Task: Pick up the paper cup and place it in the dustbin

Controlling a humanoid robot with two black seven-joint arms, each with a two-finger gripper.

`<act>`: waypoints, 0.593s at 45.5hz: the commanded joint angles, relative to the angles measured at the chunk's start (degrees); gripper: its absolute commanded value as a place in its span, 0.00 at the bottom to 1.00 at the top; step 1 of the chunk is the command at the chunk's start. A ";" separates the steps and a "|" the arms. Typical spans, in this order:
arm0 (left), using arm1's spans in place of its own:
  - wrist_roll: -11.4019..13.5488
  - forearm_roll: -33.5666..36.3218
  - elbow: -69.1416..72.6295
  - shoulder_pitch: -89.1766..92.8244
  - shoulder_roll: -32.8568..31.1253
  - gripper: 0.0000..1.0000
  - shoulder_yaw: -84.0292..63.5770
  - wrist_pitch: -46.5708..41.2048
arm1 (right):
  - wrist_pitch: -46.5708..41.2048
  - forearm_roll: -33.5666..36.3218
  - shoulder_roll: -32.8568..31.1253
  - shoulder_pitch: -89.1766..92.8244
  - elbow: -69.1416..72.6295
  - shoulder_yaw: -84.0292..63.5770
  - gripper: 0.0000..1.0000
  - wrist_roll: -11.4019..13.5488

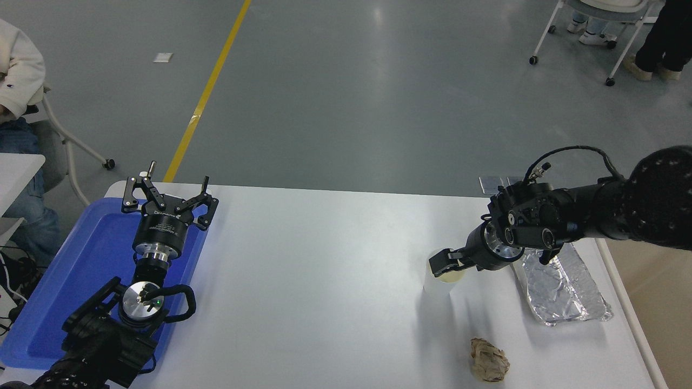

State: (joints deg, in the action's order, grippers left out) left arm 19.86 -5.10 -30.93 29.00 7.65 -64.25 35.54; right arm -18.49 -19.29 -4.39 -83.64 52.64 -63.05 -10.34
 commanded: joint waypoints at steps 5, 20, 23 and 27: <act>0.00 0.00 0.00 0.00 0.00 1.00 0.00 0.06 | 0.82 -0.48 0.17 0.67 -0.78 -0.41 0.43 -0.03; 0.00 0.00 0.00 0.00 0.08 1.00 0.00 0.06 | 0.91 -1.98 0.26 0.23 -0.69 -0.58 0.00 -0.11; 0.00 0.00 0.00 0.00 0.08 1.00 0.00 0.06 | 0.91 -1.98 0.26 0.14 -0.69 -0.58 0.00 -0.11; 0.00 0.00 0.00 -0.09 0.08 1.00 0.00 0.06 | 0.82 -1.89 0.26 -0.21 -0.61 -0.58 0.00 -0.11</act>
State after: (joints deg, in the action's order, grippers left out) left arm 19.86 -5.10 -30.94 29.00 7.72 -64.25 35.58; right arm -17.67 -20.98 -4.17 -83.38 51.99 -63.57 -10.44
